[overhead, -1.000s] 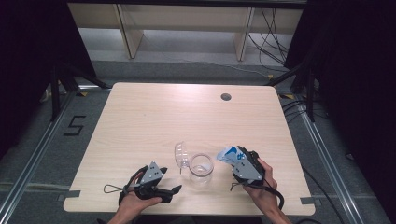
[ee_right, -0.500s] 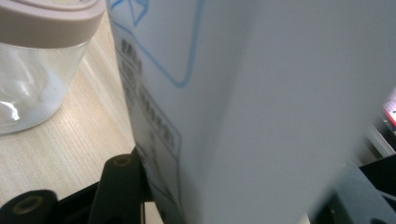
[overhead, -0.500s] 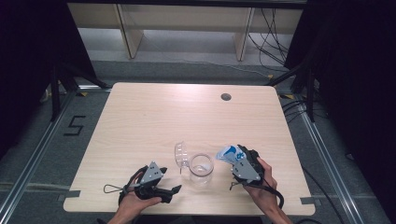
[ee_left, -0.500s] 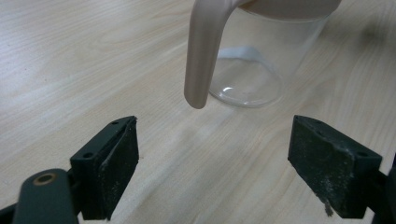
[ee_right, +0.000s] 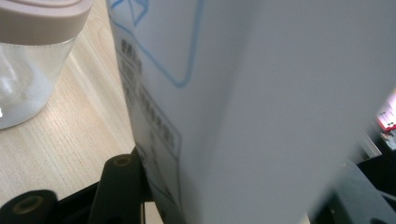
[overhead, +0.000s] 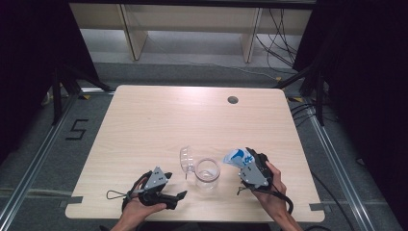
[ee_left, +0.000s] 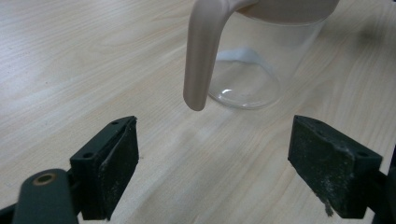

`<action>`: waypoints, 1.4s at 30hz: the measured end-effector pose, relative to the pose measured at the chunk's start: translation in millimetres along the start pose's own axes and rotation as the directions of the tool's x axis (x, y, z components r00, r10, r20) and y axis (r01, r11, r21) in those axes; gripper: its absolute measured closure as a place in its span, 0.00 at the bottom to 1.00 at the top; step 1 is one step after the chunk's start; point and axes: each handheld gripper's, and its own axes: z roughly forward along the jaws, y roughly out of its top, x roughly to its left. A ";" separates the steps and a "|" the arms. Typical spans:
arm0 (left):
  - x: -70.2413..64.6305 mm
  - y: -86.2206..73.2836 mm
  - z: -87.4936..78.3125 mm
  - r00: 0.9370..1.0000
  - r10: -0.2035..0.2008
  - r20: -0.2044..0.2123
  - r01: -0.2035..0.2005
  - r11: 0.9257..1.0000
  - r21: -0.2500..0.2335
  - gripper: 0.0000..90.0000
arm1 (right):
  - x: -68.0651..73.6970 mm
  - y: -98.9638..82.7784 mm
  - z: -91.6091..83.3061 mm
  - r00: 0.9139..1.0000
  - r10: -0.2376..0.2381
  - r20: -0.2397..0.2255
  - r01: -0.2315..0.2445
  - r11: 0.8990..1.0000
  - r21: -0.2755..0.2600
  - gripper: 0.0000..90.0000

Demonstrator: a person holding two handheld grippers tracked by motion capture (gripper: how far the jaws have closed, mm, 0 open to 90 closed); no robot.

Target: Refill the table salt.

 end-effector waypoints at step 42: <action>2.1 0.2 -0.7 1.000 0.010 0.006 -0.010 1.000 0.021 0.18 | 6.8 4.9 4.5 0.995 -0.094 0.016 0.094 0.996 0.009 0.54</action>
